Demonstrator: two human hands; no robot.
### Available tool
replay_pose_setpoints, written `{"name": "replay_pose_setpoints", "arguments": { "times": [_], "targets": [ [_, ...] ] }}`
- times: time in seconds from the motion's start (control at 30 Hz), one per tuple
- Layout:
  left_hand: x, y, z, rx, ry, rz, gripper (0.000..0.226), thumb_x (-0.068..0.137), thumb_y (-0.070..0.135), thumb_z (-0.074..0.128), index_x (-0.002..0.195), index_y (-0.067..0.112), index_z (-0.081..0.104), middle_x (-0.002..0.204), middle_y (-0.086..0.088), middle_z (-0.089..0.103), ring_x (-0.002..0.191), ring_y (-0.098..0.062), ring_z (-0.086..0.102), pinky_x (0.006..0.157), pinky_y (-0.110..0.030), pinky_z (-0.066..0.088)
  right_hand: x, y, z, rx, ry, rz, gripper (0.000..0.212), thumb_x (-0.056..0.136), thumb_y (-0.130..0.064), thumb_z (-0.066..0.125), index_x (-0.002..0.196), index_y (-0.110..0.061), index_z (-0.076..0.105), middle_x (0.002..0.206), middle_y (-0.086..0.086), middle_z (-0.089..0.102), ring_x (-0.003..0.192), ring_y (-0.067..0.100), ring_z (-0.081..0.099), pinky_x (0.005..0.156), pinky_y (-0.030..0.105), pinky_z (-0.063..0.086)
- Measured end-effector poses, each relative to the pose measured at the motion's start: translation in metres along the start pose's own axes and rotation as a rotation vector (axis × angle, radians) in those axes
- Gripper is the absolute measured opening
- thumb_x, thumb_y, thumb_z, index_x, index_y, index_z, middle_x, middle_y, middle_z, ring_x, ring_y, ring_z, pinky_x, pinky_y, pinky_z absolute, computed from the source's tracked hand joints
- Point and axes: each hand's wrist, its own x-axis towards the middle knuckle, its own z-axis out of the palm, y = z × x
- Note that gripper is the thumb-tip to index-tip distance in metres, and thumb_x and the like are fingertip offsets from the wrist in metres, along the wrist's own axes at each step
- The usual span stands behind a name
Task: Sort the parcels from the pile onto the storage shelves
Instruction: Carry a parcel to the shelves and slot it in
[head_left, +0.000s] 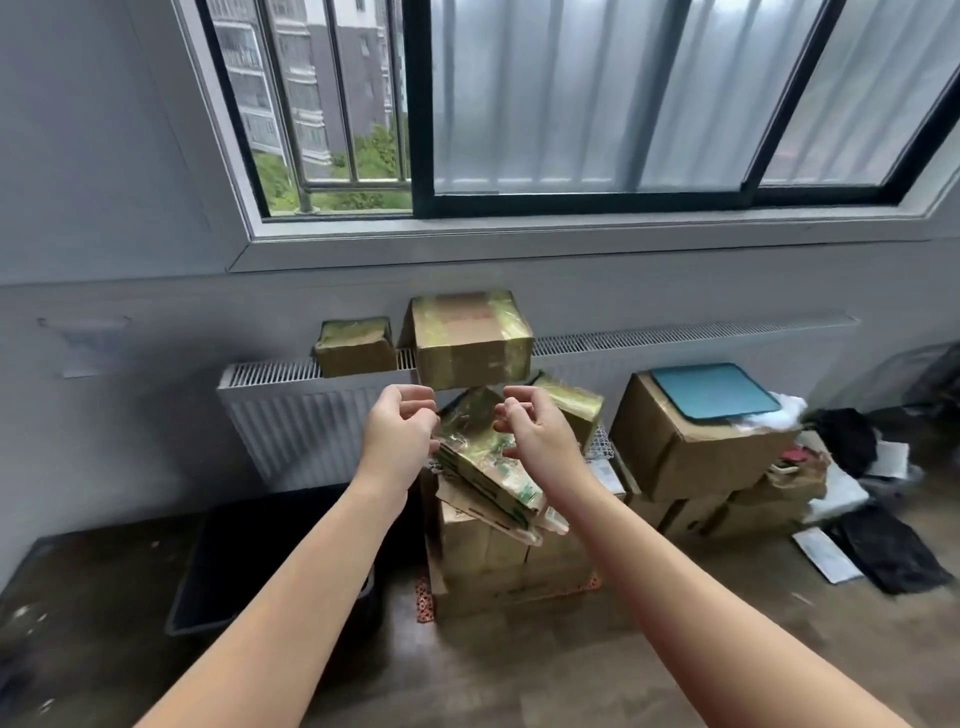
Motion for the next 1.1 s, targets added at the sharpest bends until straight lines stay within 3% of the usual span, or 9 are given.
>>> {"name": "replay_pose_setpoints", "arguments": {
  "times": [0.57, 0.73, 0.87, 1.0, 1.1],
  "targets": [
    [0.326, -0.056, 0.068, 0.015, 0.011, -0.193, 0.021, 0.096, 0.002, 0.046, 0.106, 0.017, 0.056, 0.111, -0.006, 0.058, 0.104, -0.02, 0.058, 0.077, -0.029, 0.054, 0.321, 0.06, 0.053, -0.148, -0.038, 0.148, 0.027, 0.103, -0.028, 0.043, 0.127, -0.021, 0.052, 0.109, -0.006, 0.061, 0.103, 0.012, 0.063, 0.091, 0.042, 0.055],
    [0.389, -0.085, 0.082, 0.067, 0.062, -0.295, 0.02, 0.096, 0.006, 0.048, 0.111, 0.016, 0.056, 0.111, -0.005, 0.059, 0.092, -0.014, 0.057, 0.079, -0.033, 0.052, 0.39, 0.087, 0.052, -0.211, -0.038, 0.215, 0.032, 0.103, -0.027, 0.042, 0.132, -0.016, 0.052, 0.114, -0.001, 0.062, 0.107, 0.016, 0.061, 0.095, 0.046, 0.053],
    [0.432, -0.107, 0.093, 0.189, 0.123, -0.312, 0.032, 0.097, 0.016, 0.053, 0.129, 0.014, 0.054, 0.128, -0.005, 0.058, 0.108, -0.02, 0.057, 0.089, -0.034, 0.049, 0.44, 0.114, 0.039, -0.354, -0.027, 0.214, 0.031, 0.103, -0.024, 0.042, 0.13, -0.014, 0.054, 0.118, -0.001, 0.058, 0.107, 0.012, 0.053, 0.09, 0.028, 0.042],
    [0.463, -0.126, 0.107, 0.3, 0.119, -0.386, 0.058, 0.098, 0.018, 0.051, 0.152, 0.013, 0.031, 0.154, -0.006, 0.038, 0.138, -0.025, 0.04, 0.1, -0.031, 0.037, 0.487, 0.147, 0.02, -0.592, -0.026, 0.153, 0.038, 0.1, -0.02, 0.043, 0.134, -0.007, 0.052, 0.137, 0.013, 0.052, 0.128, 0.025, 0.045, 0.108, 0.038, 0.036],
    [0.48, -0.141, 0.115, 0.31, 0.12, -0.472, 0.062, 0.098, 0.015, 0.05, 0.155, 0.011, 0.024, 0.158, -0.008, 0.032, 0.142, -0.026, 0.035, 0.103, -0.031, 0.034, 0.515, 0.164, 0.009, -0.6, -0.072, 0.246, 0.05, 0.1, -0.024, 0.044, 0.146, -0.006, 0.038, 0.145, 0.015, 0.046, 0.131, 0.03, 0.045, 0.11, 0.046, 0.038]
  ]
}}
